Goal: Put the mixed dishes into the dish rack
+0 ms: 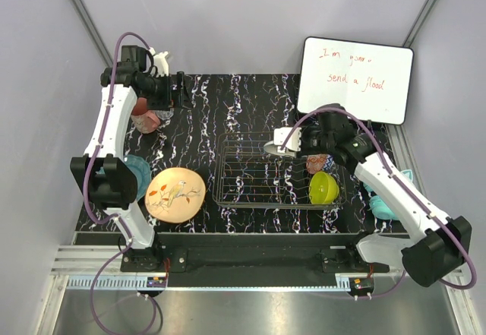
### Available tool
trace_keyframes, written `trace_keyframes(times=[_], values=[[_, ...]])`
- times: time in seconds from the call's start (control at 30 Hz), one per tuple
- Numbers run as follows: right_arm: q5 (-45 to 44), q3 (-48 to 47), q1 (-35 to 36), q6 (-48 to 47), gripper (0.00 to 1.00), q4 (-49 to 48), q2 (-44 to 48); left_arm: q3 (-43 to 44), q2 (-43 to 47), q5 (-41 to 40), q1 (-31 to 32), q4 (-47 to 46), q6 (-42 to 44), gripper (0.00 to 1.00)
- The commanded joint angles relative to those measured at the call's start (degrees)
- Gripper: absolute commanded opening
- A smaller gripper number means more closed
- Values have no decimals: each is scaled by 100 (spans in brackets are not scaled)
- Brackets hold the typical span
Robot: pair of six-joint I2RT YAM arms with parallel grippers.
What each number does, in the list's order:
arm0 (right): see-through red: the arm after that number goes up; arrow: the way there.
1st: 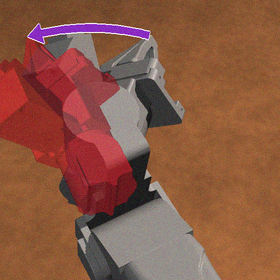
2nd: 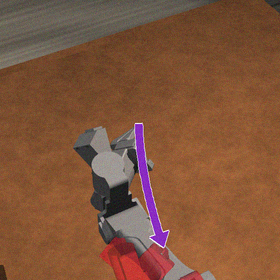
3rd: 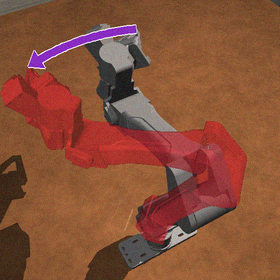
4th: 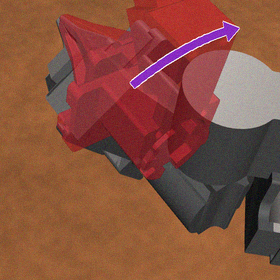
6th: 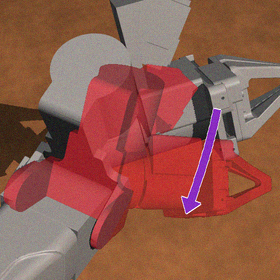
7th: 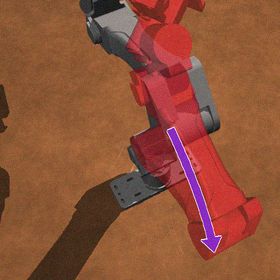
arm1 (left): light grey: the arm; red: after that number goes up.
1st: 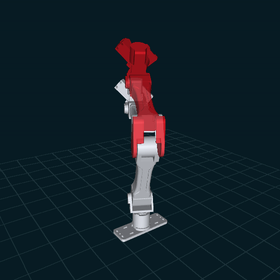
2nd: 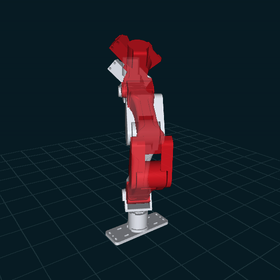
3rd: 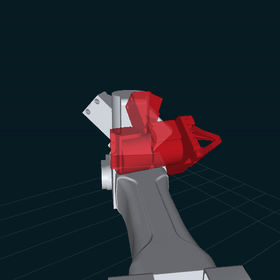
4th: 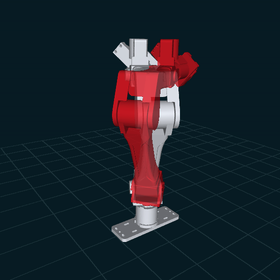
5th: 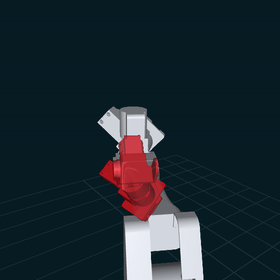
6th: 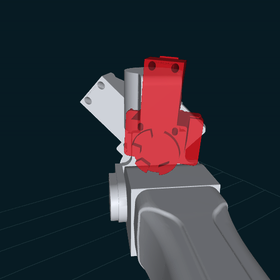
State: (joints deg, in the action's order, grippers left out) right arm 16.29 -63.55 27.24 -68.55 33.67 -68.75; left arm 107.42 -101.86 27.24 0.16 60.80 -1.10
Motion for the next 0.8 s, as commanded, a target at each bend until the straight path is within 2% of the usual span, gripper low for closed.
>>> trace_keyframes(times=[0.0,0.27,0.5,0.53,0.57,0.67,0.7,0.77], values=[[146,-96,9,-97,0,-976,-59,51,-35,106,-8,-138,-4,99],[102,87,0,158,0,-985,-270,25,-88,185,-166,-165,-4,99],[146,492,0,781,2,-1117,-314,-71,-70,211,-236,-165,75,99],[163,554,0,834,6,-1117,-323,-89,-70,220,-236,-164,75,99],[155,572,0,896,16,-1152,-314,-81,-62,220,-245,-164,75,99],[102,694,0,1028,27,-1240,-270,-98,-9,202,-254,-173,75,99],[32,712,9,1089,39,-1275,-262,-98,0,185,-271,-173,75,99],[-12,756,0,1116,43,-1284,-244,-98,43,115,-289,-173,216,99]])
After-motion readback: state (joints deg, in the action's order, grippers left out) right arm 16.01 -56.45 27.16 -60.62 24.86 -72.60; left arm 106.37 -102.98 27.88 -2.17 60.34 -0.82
